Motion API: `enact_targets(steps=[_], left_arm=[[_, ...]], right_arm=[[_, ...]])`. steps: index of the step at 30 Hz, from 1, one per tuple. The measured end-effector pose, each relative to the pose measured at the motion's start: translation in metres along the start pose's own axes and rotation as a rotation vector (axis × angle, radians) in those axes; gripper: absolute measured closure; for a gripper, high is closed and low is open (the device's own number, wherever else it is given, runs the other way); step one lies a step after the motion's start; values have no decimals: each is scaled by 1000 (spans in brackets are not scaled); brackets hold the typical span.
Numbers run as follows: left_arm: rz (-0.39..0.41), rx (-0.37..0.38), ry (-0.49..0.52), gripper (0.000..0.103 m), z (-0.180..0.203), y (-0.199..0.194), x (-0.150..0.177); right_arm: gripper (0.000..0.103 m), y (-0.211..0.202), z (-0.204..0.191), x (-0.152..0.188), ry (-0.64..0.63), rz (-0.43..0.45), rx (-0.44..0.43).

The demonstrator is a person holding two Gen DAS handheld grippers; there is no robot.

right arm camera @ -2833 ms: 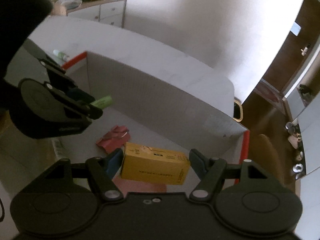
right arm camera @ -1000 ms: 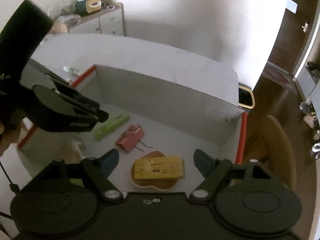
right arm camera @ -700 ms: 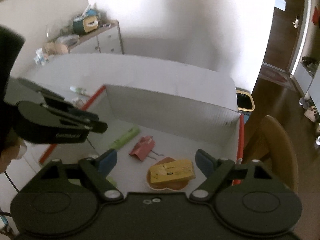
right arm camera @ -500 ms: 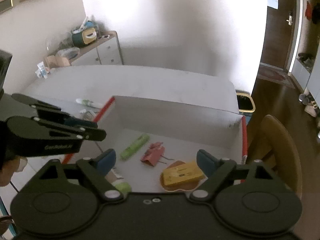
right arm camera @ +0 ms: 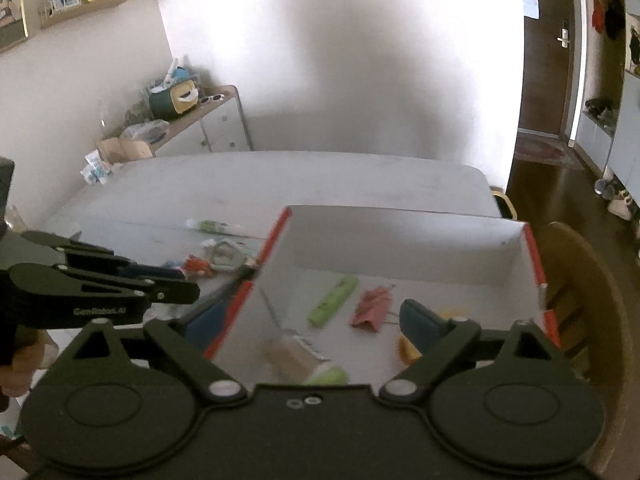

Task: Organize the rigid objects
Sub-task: 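Withdraw both tools from the box back over the table items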

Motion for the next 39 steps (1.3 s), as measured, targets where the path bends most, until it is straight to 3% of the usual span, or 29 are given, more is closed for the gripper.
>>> enact_targets(steps=[3,7,8,14,17,25,39], left_arm=[[5,-3,-20,77,-20,-10,8],[56,-24,-27,35,-47,-28,13],[74,-31,-27,31,-54,-33,14],[89,-32,-24,30,-86,-47,21],[90,-37,-30,23,-104,-50,27],[96,-57,-57,22,-147,-47,44],[52,-102,-153,22,-196,-5,65]], right_arm=[[5,-1,-19,0,13,12,-10],[2,0,-40,0,36,24,-22],[1,1,-47,0,37,26,-25],[0,10,-81,-3,12,32,-27],[0,17,-97,-5,5,24,-28],[0,43,-130,-18,-50,8,-13],[0,117,-156,-37,-224,-135,16]])
Point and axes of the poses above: each gripper's, at about its wrist camera, not at the fingertips, and y roughly the way its jaws point, z to its right, x to its underside, the point moved 8 cm from there along y, roughly the way its jaws point, and after that the axes turned 5 degrees about x, right-handed, at the moved point
